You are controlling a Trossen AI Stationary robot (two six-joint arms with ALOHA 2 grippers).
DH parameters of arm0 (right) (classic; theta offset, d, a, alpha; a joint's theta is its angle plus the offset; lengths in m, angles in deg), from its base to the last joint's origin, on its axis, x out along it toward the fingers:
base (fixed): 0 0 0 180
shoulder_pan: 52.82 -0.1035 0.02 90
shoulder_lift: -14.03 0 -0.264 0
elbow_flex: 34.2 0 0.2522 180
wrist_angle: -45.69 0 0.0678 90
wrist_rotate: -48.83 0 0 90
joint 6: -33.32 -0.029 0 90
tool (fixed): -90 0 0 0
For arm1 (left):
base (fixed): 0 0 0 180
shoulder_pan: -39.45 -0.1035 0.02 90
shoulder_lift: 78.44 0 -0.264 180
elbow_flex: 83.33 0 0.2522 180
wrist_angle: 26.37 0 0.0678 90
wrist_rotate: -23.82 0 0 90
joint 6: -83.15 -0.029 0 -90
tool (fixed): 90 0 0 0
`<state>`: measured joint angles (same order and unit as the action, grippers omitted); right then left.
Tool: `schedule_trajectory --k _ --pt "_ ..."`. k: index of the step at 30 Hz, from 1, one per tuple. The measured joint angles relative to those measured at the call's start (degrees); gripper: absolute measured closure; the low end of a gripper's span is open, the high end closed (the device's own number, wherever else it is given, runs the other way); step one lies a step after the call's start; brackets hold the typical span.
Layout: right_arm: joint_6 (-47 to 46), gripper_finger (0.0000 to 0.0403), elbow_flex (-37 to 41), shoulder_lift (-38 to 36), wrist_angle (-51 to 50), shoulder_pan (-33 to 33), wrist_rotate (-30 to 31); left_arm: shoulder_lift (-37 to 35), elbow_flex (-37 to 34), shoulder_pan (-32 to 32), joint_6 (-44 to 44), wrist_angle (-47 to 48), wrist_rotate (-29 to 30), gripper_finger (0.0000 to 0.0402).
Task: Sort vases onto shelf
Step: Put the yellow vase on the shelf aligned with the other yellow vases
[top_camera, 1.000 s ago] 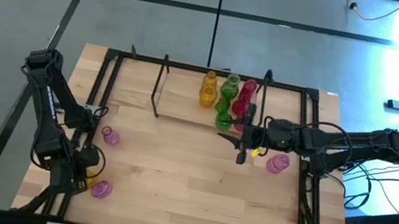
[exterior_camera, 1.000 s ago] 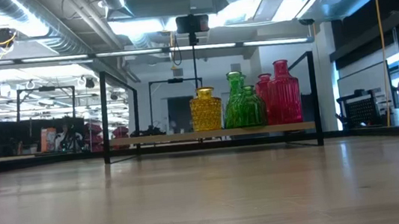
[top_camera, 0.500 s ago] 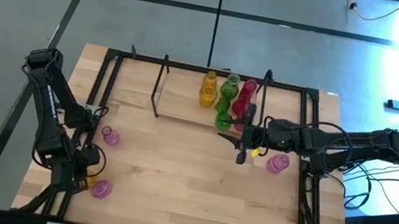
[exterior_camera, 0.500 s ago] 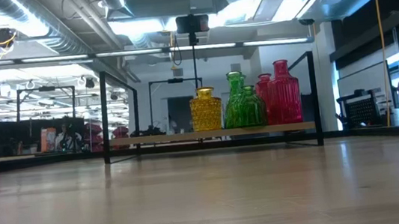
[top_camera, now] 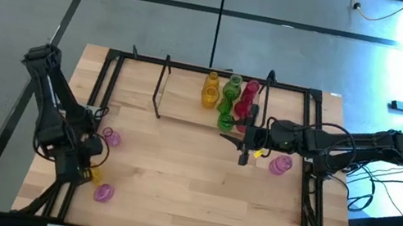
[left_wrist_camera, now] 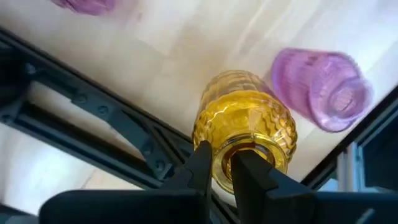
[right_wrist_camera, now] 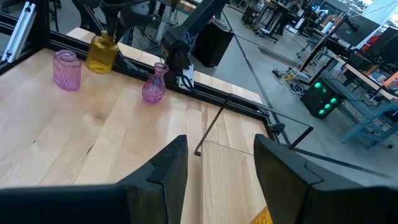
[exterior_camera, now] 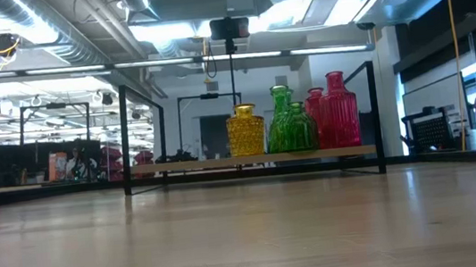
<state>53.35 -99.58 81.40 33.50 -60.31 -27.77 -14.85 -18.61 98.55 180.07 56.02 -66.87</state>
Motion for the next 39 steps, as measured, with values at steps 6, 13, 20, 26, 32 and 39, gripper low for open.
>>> schedule_trajectory --k 6,13,20,26,32,39 --pt "0.0 0.0237 0.0 0.01 -0.07 0.0 -0.01 -0.24 4.5 -2.65 -1.11 7.3 0.47 0.0368" --pt "0.0 0.0237 0.0 0.01 -0.07 0.0 0.0 -0.17 8.89 -7.36 -6.01 8.7 6.63 0.0368" --pt "-0.09 0.0237 0.0 0.01 -0.1 0.0 0.0 1.57 12.5 -15.3 -16.26 8.68 8.94 0.0369" --pt "-1.2 0.0237 0.0 0.02 -1.68 0.0 -0.01 6.91 16.66 -23.58 -30.36 8.69 8.96 0.0369" --pt "-6.1 0.0237 0.0 0.02 -2.02 -1.16 0.15 12.78 23.18 -32.85 -43.57 8.97 8.99 0.0368" --pt "-6.16 0.0237 0.0 0.02 -3.86 -4.87 6.26 19.74 32.5 -43.31 -59.55 9.02 9.18 0.0368"
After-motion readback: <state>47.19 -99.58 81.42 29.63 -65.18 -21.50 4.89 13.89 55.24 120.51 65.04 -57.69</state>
